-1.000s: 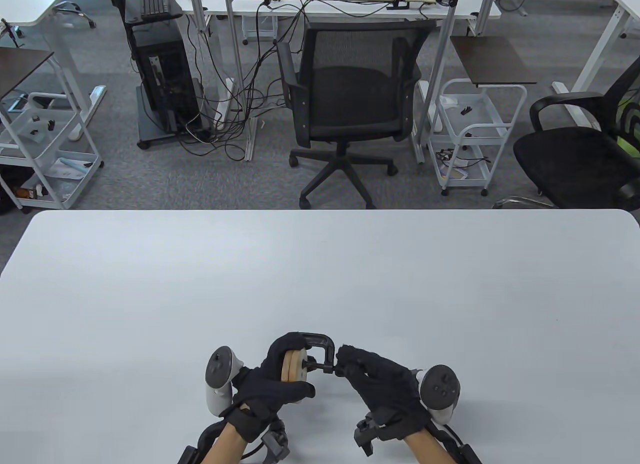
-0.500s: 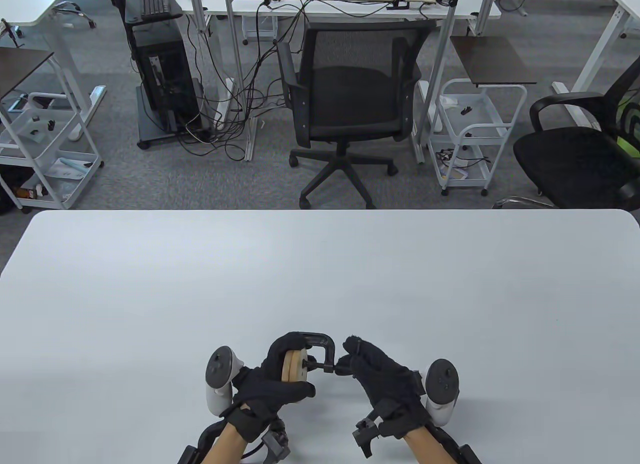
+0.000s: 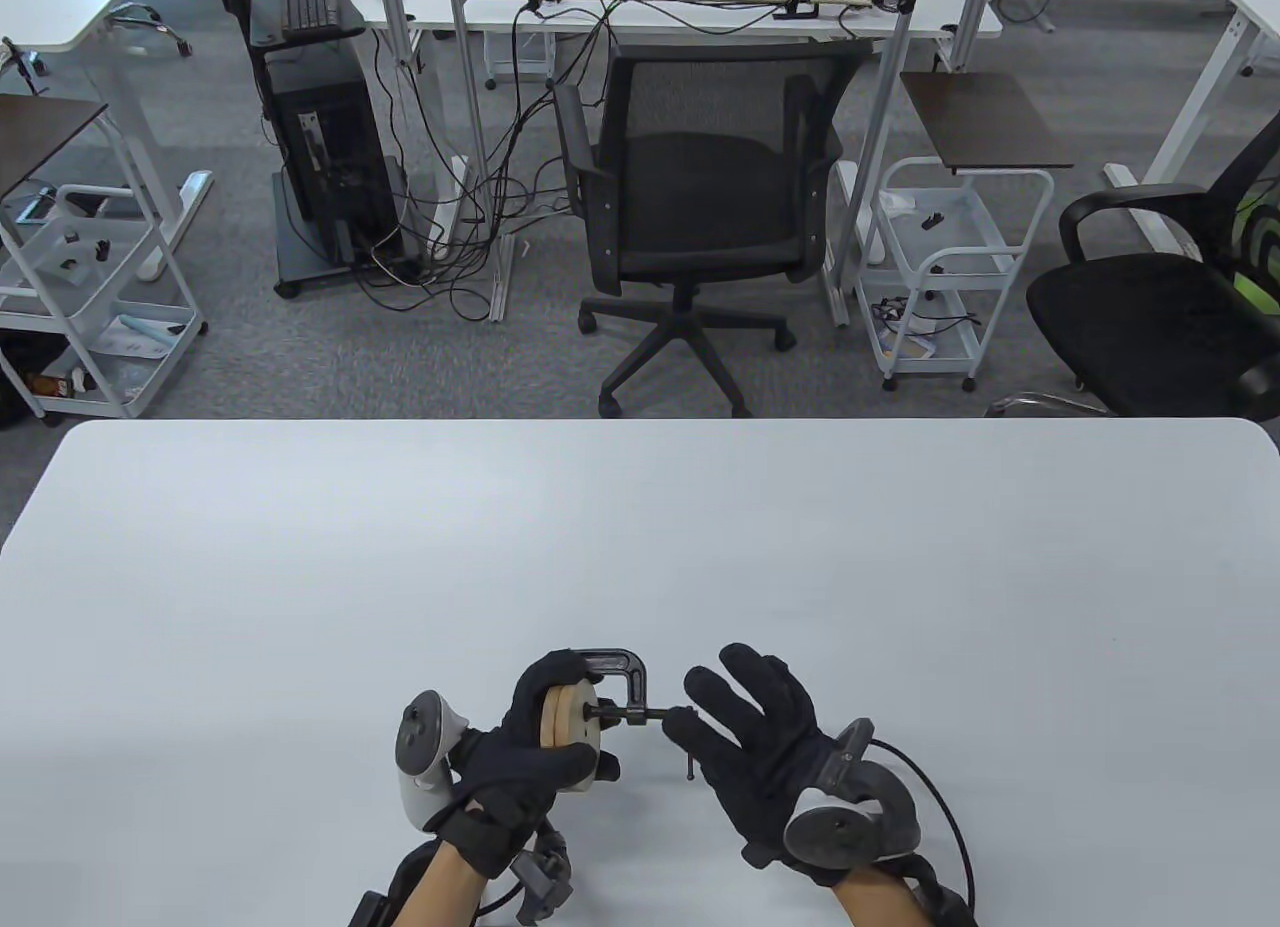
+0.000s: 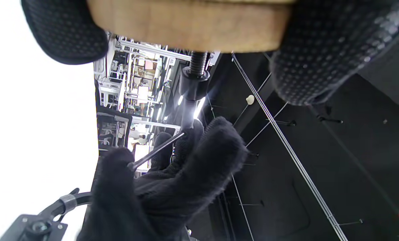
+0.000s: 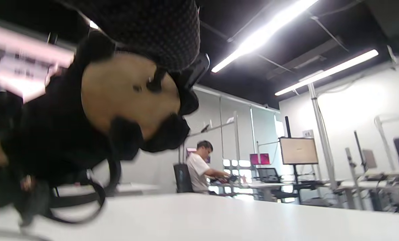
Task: Screw the clamp shut
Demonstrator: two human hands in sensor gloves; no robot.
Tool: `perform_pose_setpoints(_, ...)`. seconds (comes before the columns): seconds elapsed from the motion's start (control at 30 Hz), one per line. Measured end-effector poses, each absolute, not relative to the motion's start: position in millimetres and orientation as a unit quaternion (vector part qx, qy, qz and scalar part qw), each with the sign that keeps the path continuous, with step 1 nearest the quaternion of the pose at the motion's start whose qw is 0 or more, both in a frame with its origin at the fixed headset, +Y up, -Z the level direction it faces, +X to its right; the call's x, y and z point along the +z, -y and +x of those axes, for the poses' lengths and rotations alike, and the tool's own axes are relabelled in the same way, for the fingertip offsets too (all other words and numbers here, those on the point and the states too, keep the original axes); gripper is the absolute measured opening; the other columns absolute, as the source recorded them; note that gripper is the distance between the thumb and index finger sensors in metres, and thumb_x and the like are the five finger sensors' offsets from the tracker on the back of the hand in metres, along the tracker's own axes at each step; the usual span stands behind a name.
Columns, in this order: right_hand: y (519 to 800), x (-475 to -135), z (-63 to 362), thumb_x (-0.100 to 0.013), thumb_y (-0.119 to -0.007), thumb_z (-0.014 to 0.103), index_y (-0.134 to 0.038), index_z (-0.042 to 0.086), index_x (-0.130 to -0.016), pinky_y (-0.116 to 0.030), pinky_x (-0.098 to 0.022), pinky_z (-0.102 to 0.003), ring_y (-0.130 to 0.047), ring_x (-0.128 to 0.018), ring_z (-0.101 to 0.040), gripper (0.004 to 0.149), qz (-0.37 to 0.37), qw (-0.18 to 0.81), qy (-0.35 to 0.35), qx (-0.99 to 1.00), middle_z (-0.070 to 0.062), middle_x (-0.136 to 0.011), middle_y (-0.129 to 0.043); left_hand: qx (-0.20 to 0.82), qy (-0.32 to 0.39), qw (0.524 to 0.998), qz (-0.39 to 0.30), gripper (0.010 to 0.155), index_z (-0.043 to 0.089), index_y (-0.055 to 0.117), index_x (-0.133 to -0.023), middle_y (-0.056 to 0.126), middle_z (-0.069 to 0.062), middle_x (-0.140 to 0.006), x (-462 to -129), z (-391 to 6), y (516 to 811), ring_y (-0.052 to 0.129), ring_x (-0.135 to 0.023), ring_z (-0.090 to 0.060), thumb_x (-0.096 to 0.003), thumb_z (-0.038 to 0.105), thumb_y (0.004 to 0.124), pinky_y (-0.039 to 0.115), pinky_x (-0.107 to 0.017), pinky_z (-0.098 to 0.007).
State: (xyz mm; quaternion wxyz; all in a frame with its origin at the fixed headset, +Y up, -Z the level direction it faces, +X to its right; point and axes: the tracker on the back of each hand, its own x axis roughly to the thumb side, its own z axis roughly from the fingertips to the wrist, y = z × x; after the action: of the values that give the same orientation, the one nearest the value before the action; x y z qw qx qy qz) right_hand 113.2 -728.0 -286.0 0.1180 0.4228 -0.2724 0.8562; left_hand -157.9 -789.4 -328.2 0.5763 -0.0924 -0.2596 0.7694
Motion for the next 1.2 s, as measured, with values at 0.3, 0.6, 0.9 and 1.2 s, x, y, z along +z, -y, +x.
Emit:
perform_pose_setpoints(0.3, 721.1, -278.5, 108.6, -0.05, -0.08, 0.043, -0.066, 0.032, -0.101, -0.052, -0.064, -0.069, -0.054, -0.1, -0.043, 0.054, 0.422, 0.165, 0.295, 0.841, -0.004, -0.111, -0.061, 0.762, 0.264, 0.584, -0.098, 0.097, 0.036, 0.035, -0.113, 0.032, -0.001, -0.123, -327.2, -155.6, 788.0, 0.05, -0.099, -0.059, -0.0434, 0.056, 0.099, 0.081, -0.054, -0.064)
perform_pose_setpoints(0.6, 723.7, -291.5, 120.1, -0.049, -0.079, 0.05, -0.081, 0.017, -0.094, -0.062, -0.058, -0.07, -0.078, -0.087, -0.043, 0.056, 0.347, 0.412, 0.212, 0.815, -0.014, -0.093, -0.088, 0.738, 0.269, 0.611, -0.1, 0.097, 0.036, 0.035, -0.113, 0.032, -0.001, -0.123, -326.3, -152.0, 787.3, 0.051, -0.098, -0.059, -0.0429, 0.056, 0.1, 0.081, -0.054, -0.064)
perform_pose_setpoints(0.9, 732.8, -301.5, 128.4, -0.046, -0.086, 0.048, -0.085, 0.007, -0.088, -0.067, -0.053, -0.068, -0.091, -0.075, -0.041, 0.059, 0.243, 0.56, 0.144, 0.779, -0.015, -0.074, -0.102, 0.711, 0.283, 0.635, -0.105, 0.098, 0.036, 0.036, -0.113, 0.033, -0.001, -0.123, -325.2, -148.4, 784.7, 0.051, -0.098, -0.06, -0.0425, 0.055, 0.1, 0.081, -0.054, -0.064)
perform_pose_setpoints(1.2, 740.9, -309.2, 134.4, -0.045, -0.088, 0.045, -0.081, 0.001, -0.089, -0.072, -0.051, -0.062, -0.099, -0.062, -0.037, 0.063, 0.198, 0.623, 0.085, 0.752, -0.013, -0.061, -0.107, 0.694, 0.295, 0.647, -0.109, 0.097, 0.036, 0.037, -0.113, 0.034, -0.001, -0.123, -323.8, -145.0, 782.7, 0.051, -0.098, -0.059, -0.042, 0.055, 0.1, 0.081, -0.054, -0.064)
